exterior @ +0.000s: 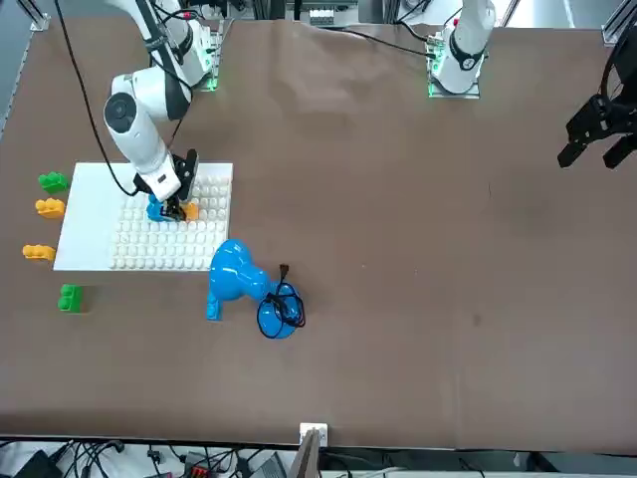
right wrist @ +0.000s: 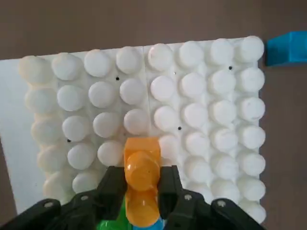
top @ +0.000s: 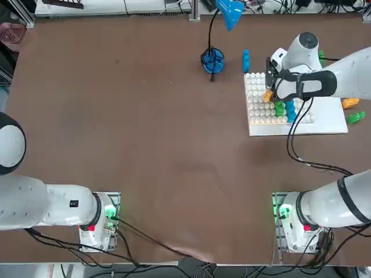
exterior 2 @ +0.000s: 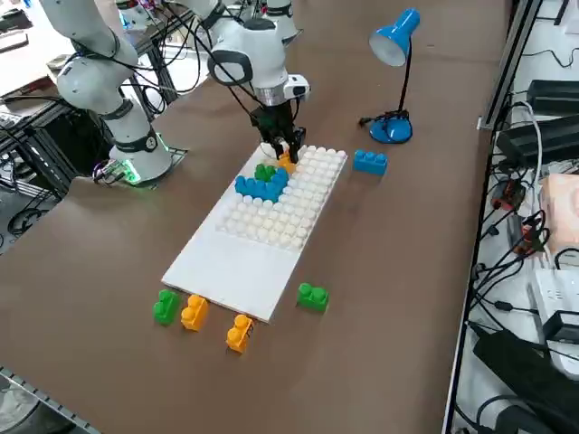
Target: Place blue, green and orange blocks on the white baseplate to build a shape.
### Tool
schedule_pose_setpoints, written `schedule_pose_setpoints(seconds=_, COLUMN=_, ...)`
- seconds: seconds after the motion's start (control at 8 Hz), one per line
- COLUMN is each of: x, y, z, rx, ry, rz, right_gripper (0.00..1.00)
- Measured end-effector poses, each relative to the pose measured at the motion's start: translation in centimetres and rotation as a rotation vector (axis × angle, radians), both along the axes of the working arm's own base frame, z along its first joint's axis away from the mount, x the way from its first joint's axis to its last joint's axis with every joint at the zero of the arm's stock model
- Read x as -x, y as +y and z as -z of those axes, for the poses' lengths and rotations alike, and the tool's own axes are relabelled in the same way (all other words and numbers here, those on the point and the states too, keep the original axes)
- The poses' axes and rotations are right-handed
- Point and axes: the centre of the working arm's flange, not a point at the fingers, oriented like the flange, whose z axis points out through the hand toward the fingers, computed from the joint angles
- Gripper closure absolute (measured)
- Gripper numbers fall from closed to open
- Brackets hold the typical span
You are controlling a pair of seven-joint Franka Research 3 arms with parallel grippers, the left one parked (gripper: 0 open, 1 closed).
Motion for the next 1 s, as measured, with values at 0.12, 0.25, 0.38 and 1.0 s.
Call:
schedule_pose_setpoints(seconds=0.12, x=0.0, y=0.0, z=0.1, rx=0.001, ry=0.001, rz=-0.003, right_gripper=0.65)
schedule_pose_setpoints(seconds=0.25, x=0.1, y=0.0, z=0.2, rx=0.001, ry=0.003, rz=-0.006, right_gripper=0.65)
schedule_pose_setpoints(seconds=0.38, x=0.1, y=0.0, z=0.4, rx=0.001, ry=0.005, rz=-0.006, right_gripper=0.65)
schedule_pose_setpoints(seconds=1.0, x=0.1, y=0.1, z=1.6, rx=0.006, ry=0.0, rz=-0.031, right_gripper=0.65)
